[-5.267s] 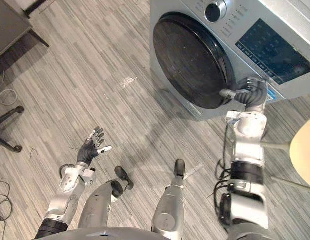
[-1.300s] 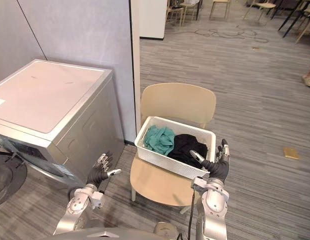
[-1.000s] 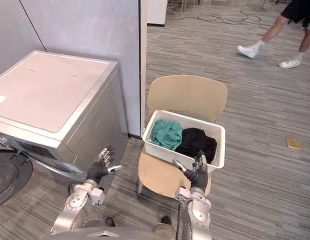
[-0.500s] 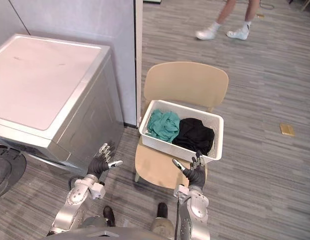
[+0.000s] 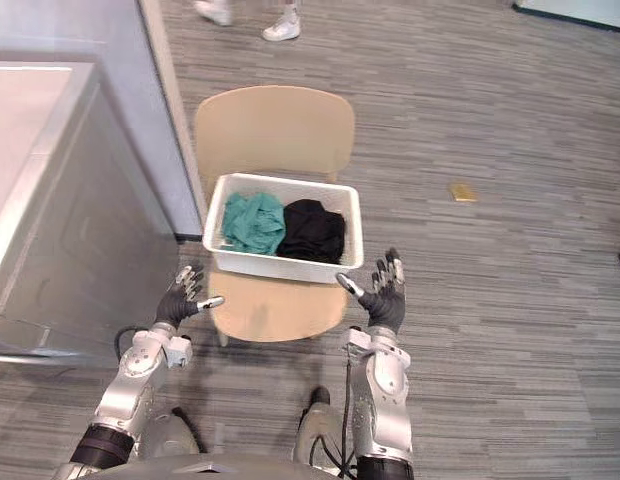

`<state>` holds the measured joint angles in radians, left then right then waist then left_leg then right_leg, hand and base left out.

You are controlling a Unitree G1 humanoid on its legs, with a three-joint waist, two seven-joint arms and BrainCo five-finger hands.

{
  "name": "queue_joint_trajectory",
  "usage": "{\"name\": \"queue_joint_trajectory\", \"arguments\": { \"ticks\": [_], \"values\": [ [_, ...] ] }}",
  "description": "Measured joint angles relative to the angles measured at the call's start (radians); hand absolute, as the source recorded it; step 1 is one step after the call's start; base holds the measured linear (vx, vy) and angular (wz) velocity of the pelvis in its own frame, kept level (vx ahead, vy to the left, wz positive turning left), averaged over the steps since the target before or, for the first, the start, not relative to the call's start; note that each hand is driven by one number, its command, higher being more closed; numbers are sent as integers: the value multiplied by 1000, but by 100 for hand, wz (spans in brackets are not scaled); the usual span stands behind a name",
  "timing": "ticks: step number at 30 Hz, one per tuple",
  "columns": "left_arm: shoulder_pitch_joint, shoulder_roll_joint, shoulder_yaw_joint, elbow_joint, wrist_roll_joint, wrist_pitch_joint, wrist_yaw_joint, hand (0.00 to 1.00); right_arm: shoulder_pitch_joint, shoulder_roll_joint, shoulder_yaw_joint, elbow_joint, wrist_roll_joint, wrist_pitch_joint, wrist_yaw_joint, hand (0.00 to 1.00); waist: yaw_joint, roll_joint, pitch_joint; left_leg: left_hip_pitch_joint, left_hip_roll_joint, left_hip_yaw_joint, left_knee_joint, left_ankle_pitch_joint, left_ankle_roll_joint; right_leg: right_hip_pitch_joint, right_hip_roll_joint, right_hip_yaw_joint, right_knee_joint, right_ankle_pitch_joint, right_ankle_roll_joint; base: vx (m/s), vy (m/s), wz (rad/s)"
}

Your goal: Pick up the laundry basket with both hands and put the clothes into the washing machine.

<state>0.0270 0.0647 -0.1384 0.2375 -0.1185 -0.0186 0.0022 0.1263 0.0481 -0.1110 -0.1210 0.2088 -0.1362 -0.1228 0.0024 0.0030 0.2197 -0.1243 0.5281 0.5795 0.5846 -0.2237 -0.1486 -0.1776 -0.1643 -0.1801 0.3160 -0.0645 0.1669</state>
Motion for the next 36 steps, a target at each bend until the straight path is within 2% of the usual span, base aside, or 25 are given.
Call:
{"name": "queue_joint_trajectory", "arguments": {
  "ticks": [1,2,3,4,5,7,8,9,11,12,15,16,19,23,25,28,30,33,36],
  "values": [
    [16,-14,-1,20,4,1,-1,0,-5,0,10,-10,-23,0,6,0,-6,9,-1,25,30,1,-30,33,-15,8,37,-7,14,-17,-27,32,-395,-16],
    [30,-31,-11,38,4,3,-1,0,19,0,12,-35,-41,0,10,0,-17,7,-1,46,56,-6,-59,88,3,27,70,-27,23,-38,-59,54,-472,14],
    [31,-41,-32,56,4,11,-4,0,47,-5,8,-56,-59,0,10,0,-22,4,-3,55,78,1,-80,144,55,53,91,-54,19,-54,-85,64,-470,32],
    [34,-49,-46,57,4,13,-6,0,58,-11,2,-63,-59,-1,10,0,-24,-1,-5,55,85,13,-85,170,91,61,98,-62,17,-61,-96,30,-369,39],
    [38,-62,-74,57,4,15,-13,0,66,-23,-11,-63,-60,0,10,0,-28,-8,-7,55,97,42,-78,208,146,81,105,-77,5,-67,-107,21,-304,33],
    [50,-85,-106,53,5,16,-30,0,70,-63,-23,-63,-62,4,10,0,-29,-11,-6,46,74,38,-35,187,135,117,116,-77,-32,-63,-119,14,-207,20],
    [56,-89,-109,46,5,15,-36,0,61,-78,-23,-63,-77,5,10,0,-22,0,-14,30,34,-18,-14,143,120,130,121,-77,-53,-55,-129,13,-76,-5],
    [58,-85,-108,46,4,16,-37,0,48,-80,-21,-60,-100,5,10,0,-12,-2,-13,21,-11,-63,-11,104,113,141,122,-77,-73,-44,-135,9,-45,-9],
    [70,-80,-104,46,4,16,-39,0,25,-83,-16,-46,-124,11,11,0,-1,12,-27,27,-50,-70,-52,70,119,144,129,-70,-98,-21,-126,21,21,-13],
    [77,-80,-102,46,5,16,-41,0,1,-86,-9,-23,-163,23,11,0,5,11,-33,42,-71,-76,-91,63,98,142,131,-64,-110,-3,-120,49,64,-9],
    [77,-67,-99,46,7,17,-50,0,-31,-87,13,-7,-243,56,14,0,21,0,-40,40,-106,-77,-132,74,76,150,116,-67,-184,49,-107,1,105,9],
    [69,-68,-105,46,24,18,-62,0,-55,-95,25,2,-299,66,19,0,22,-2,-39,23,-142,-101,-156,79,67,158,97,-94,-211,68,-94,-45,118,45],
    [49,-64,-109,46,41,17,-76,0,-111,-123,42,64,-345,75,37,0,25,-4,-38,-21,-178,-149,-174,84,60,153,74,-140,-230,84,-83,-76,125,55],
    [48,-23,-110,46,46,17,-96,0,-238,-170,123,159,-411,76,84,0,57,-25,-25,-91,-206,-174,-187,102,62,107,57,-163,-256,117,-76,-110,86,22],
    [48,-3,-115,33,46,17,-104,0,-353,-202,149,258,-413,77,99,0,60,-37,-10,-129,-218,-185,-189,111,70,71,47,-164,-254,130,-84,-159,76,1],
    [35,17,-141,-30,46,17,-119,0,-545,-295,150,390,-432,95,97,0,81,-52,52,-187,-241,-189,-200,133,81,14,29,-165,-263,172,-76,-163,71,7],
    [11,20,-133,-34,46,16,-117,0,-646,-379,179,444,-518,100,94,0,93,-54,99,-232,-258,-195,-207,151,91,-19,19,-173,-285,205,-78,-127,41,10],
    [-8,25,-112,-34,46,16,-111,0,-700,-426,187,455,-615,109,94,0,102,-62,133,-300,-265,-208,-207,170,104,-62,19,-192,-316,243,-81,-91,7,10],
    [-37,36,-82,-68,46,16,-96,0,-801,-452,194,541,-647,119,98,0,104,-78,187,-343,-268,-218,-205,188,111,-84,26,-201,-350,274,-86,-48,-16,7]
  ]
}}
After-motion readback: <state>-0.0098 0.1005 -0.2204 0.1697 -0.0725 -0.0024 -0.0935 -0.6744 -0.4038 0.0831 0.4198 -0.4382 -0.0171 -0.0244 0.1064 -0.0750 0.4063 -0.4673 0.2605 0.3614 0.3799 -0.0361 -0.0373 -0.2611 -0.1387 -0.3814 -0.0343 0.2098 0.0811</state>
